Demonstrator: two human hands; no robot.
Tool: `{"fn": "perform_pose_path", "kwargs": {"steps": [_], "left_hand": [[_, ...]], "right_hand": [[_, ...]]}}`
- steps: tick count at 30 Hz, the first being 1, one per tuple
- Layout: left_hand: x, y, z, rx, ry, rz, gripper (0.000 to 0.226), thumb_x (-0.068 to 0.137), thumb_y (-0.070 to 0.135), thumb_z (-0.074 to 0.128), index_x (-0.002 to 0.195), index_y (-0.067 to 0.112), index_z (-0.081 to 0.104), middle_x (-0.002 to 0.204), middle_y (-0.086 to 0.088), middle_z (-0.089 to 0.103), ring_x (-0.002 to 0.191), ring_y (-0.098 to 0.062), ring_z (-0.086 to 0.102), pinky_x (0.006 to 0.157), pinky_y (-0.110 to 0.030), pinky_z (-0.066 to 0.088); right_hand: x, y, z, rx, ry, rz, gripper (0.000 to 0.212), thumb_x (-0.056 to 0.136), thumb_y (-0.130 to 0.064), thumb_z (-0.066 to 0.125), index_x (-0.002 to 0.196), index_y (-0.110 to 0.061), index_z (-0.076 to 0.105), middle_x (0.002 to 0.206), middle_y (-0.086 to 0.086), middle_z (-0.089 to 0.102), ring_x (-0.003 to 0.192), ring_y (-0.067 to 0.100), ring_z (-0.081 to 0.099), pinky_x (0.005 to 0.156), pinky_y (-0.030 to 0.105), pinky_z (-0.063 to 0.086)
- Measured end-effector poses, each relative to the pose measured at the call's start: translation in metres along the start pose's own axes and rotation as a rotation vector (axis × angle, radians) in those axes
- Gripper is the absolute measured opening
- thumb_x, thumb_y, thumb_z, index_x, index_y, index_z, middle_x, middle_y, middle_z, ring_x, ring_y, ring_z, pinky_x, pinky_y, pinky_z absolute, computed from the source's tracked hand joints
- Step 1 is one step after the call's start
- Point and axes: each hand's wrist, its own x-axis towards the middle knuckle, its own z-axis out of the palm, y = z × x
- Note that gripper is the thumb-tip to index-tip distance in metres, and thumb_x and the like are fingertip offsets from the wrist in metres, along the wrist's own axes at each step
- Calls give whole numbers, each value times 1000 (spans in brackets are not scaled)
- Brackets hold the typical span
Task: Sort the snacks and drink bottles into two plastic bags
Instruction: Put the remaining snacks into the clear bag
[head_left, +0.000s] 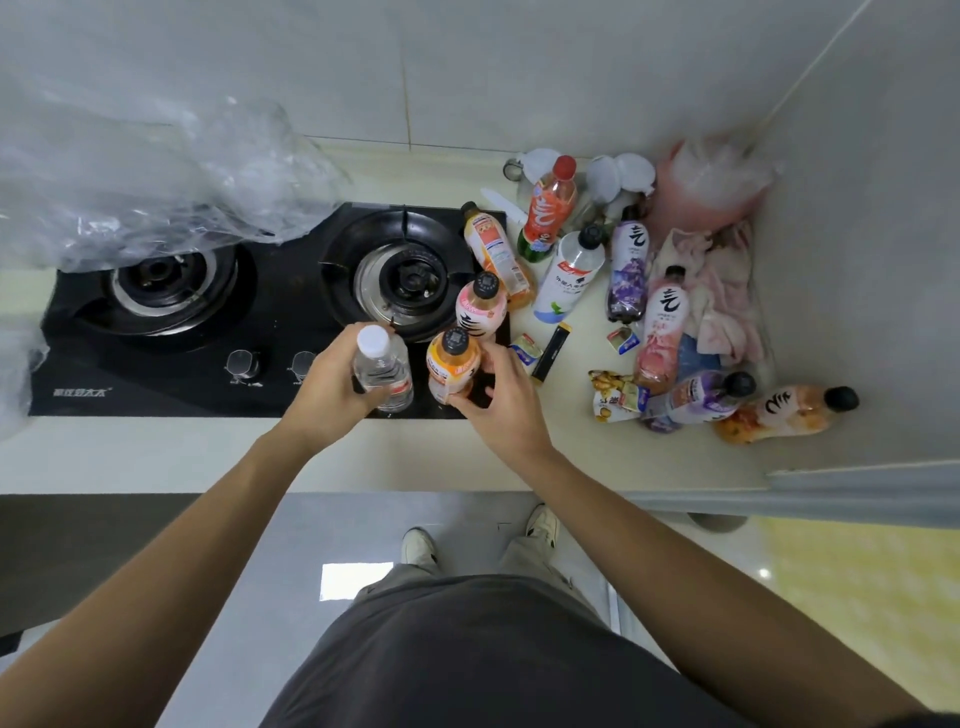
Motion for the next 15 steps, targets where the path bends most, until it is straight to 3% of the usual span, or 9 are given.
{"fn": "perform_pose_path", "kwargs": {"steps": [4,10,13,15], "left_hand": [[-1,3,4,-9,13,-22,68,79,7,87,133,29,52,125,11,62,121,-12,60,102,-42,54],[-17,8,8,-20,86,-113,81,78,12,89,141,32,41,136,10,55,127,-8,56,107,-32,48],[-44,4,27,61,244,-210,75,79,22,88,136,29,41,131,5,54,118,-13,57,96,-35,50],[-64,3,48,137,321,-267,63,82,30,85,128,24,44,117,1,55,105,-17,58,84,-42,55]], "right_hand": [[-6,19,-12,-54,-32,12,71,78,-25,88,136,-24,46,131,-2,56,120,14,58,94,46,57],[-8,37,-29,-136,-92,-3,72,82,-26,85,142,-14,47,136,4,57,125,18,57,100,41,54],[-9,52,-40,-215,-103,4,67,84,-27,83,140,-13,50,135,5,58,127,22,54,101,40,50],[-10,67,-50,-296,-96,17,64,83,-28,82,137,-14,51,132,6,58,124,26,52,99,42,49]]}}
